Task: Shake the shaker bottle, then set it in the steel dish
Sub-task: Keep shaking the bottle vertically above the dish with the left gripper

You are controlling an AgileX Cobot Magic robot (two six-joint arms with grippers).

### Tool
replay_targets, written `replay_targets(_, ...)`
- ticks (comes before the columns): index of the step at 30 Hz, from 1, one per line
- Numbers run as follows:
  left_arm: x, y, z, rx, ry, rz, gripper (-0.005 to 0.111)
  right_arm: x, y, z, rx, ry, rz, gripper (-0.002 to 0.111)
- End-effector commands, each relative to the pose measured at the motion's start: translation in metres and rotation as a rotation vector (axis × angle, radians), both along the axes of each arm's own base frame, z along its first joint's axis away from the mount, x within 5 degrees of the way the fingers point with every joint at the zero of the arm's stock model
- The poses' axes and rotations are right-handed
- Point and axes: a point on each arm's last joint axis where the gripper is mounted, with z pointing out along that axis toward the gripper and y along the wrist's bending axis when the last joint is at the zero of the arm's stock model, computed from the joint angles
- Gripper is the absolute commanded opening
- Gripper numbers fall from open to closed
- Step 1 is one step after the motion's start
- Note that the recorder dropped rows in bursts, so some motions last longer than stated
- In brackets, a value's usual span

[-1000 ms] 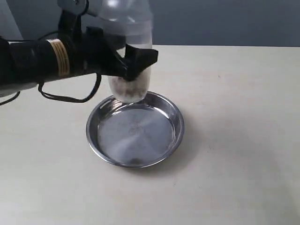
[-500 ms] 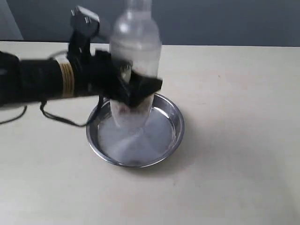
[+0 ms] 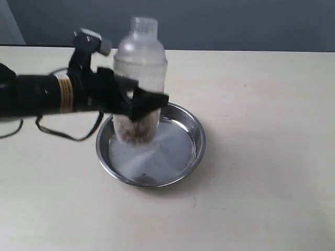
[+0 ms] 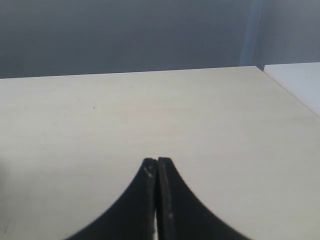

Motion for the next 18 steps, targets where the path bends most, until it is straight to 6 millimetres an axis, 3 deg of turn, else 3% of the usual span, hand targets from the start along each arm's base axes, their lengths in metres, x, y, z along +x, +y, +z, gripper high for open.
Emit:
replay_targets(1,-0.003,-0.01,0.024,0.143,-0.092,-0.016,0.0,0.0,0.0,0.001,-0.003,-0.017,-0.004,-0.001)
replay_targets(2,-0.002,-0.013,-0.005,0.15,0.025,0.018,0.0,0.0,0.0,0.001,-0.003,-0.017,-0.004,-0.001)
replay_targets(4,0.001,-0.015,-0.022,0.055,0.077,-0.024,0.0,0.0,0.0,0.001,-0.003,-0.017,-0.004,-0.001)
replay_targets(6,0.005,-0.012,0.0,-0.079,0.012,-0.05,0.0,0.0,0.0,0.001,-0.003,-0.017,-0.004,-0.001)
replay_targets(7,0.007,-0.011,0.021,-0.121,-0.049,-0.056,0.0,0.0,0.0,0.001,-0.003,-0.017,-0.004,-0.001)
replay_targets(9,0.006,-0.008,0.059,-0.069,-0.182,-0.061,0.0,0.0,0.0,0.001,-0.003,-0.017,-0.004,-0.001)
replay_targets(10,0.004,-0.009,0.063,-0.003,-0.204,-0.062,0.0,0.0,0.0,0.001,-0.003,-0.017,-0.004,-0.001)
replay_targets(11,0.004,-0.011,0.054,0.062,-0.17,-0.042,0.0,0.0,0.0,0.001,-0.003,-0.017,-0.004,-0.001)
replay_targets(13,0.005,-0.013,0.008,0.15,-0.015,-0.003,0.0,0.0,0.0,0.001,-0.003,-0.017,-0.004,-0.001)
replay_targets(14,0.003,-0.015,-0.017,0.123,0.075,-0.019,0.0,0.0,0.0,0.001,-0.003,-0.017,-0.004,-0.001)
replay_targets(15,0.004,-0.014,-0.028,0.07,0.118,-0.025,0.0,0.0,0.0,0.001,-0.003,-0.017,-0.004,-0.001)
replay_targets(16,0.005,-0.013,-0.028,-0.016,0.122,-0.05,0.0,0.0,0.0,0.001,-0.003,-0.017,-0.004,-0.001)
replay_targets(18,0.007,-0.009,0.002,-0.164,0.018,-0.089,0.0,0.0,0.0,0.001,-0.003,-0.017,-0.004,-0.001)
